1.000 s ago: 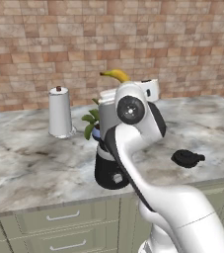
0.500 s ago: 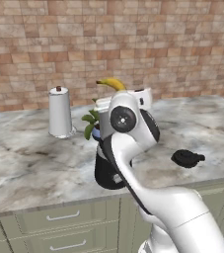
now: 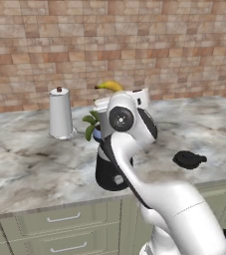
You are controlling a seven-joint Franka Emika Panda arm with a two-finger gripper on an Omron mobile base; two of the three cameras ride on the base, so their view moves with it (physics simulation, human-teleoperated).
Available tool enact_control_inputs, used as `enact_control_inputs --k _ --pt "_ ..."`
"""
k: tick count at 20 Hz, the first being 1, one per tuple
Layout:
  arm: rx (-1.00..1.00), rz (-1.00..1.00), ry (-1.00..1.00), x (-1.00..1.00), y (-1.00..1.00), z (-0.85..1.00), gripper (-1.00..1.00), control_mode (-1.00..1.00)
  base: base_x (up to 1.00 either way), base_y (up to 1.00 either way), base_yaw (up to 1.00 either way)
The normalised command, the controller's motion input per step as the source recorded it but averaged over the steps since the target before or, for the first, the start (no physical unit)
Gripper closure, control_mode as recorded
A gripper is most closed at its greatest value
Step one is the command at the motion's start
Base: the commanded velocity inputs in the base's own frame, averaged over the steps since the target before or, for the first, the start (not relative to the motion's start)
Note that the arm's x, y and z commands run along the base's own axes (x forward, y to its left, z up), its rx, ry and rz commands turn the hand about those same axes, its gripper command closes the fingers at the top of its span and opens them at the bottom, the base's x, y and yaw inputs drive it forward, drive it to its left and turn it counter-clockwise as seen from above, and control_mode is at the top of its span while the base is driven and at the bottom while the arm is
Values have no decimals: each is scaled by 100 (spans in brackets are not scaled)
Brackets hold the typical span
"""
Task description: Open the blender lid, put the banana in the blender, close the lid, and start the blender.
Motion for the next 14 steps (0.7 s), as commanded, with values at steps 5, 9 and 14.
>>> enact_control_inputs --k 5,9,14 --pt "0 0 0 43 1 1 100 -100 0 0 0" --pt "0 0 -3 21 0 1 100 -100 0 0 0" --pt "0 0 -9 19 0 0 100 -100 0 0 0"
